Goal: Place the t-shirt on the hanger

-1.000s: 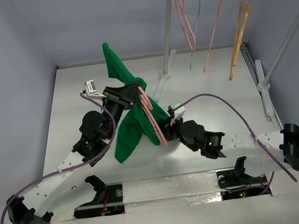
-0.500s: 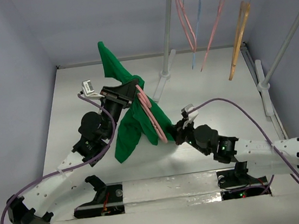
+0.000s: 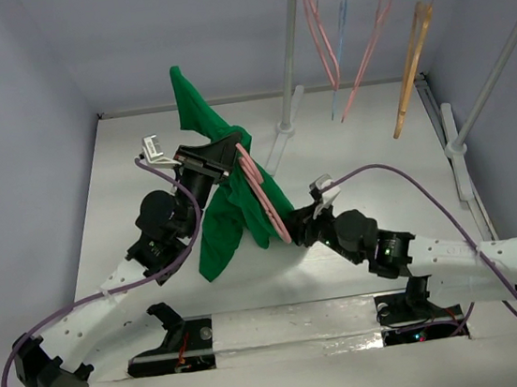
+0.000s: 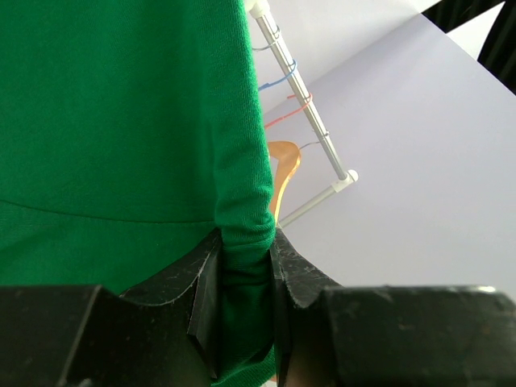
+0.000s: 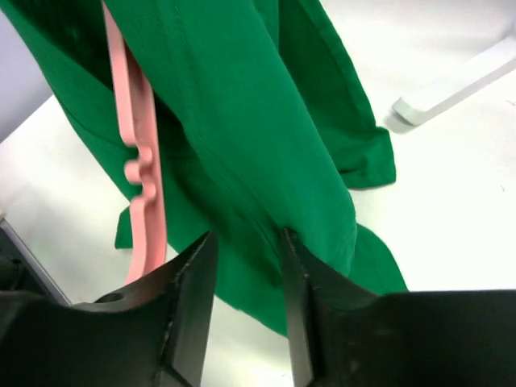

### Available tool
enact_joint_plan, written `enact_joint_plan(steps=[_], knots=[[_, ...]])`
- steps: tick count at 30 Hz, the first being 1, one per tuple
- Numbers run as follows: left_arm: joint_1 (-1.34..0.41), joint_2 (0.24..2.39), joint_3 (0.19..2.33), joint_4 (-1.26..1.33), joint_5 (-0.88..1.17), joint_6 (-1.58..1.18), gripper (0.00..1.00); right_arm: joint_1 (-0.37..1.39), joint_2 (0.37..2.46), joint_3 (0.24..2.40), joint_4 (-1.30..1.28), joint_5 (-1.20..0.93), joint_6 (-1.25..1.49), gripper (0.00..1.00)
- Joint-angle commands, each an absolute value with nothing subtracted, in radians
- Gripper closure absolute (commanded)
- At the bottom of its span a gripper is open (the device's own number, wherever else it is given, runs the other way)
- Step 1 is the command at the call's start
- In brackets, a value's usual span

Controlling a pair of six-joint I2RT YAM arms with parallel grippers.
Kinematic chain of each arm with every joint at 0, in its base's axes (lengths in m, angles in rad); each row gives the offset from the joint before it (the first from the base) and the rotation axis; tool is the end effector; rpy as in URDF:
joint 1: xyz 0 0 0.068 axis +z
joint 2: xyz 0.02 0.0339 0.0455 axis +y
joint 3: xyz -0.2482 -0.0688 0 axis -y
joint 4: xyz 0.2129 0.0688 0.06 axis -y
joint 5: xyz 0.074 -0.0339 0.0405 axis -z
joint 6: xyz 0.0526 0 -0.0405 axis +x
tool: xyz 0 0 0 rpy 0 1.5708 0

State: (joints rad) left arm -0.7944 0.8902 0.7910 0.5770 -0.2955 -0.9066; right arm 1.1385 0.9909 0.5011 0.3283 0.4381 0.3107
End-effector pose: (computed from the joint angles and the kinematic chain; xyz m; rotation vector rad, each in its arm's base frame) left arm 0.1455 -0.1263 0.4022 -0.3558 1.1663 -1.3472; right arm 0.1125 0.1905 0.2544 -0.3973 1.7215 0.6890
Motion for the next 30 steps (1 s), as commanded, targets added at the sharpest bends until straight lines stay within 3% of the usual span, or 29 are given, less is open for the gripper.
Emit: enact_joint_plan(steps=[1,12,14,20,30], knots=[[-0.788,0.877,0.839,0.683,-0.275,-0.913,1.0,1.141,1.015,0.587,0.351,0.456,0.252,0.55],[-0.788,0.854,0.836,0.661,-0.27,-0.914,1.0,1.141,1.21,0.696,0.41,0.494,0.166,0.49],[-0.788,0.853,0.839,0.658,-0.265,-0.914,1.0,1.141,1.23,0.696,0.443,0.489,0.166,0.57],[-0.788,0.841,0.836,0.65,-0.265,-0.916,1.0,1.141,1.233,0.68,0.495,0.522,0.186,1.0],[-0.779,0.911,1.015,0.63,-0.31,-0.781,1.0,1.172,1.126,0.562,0.384,0.431,0.296,1.0]])
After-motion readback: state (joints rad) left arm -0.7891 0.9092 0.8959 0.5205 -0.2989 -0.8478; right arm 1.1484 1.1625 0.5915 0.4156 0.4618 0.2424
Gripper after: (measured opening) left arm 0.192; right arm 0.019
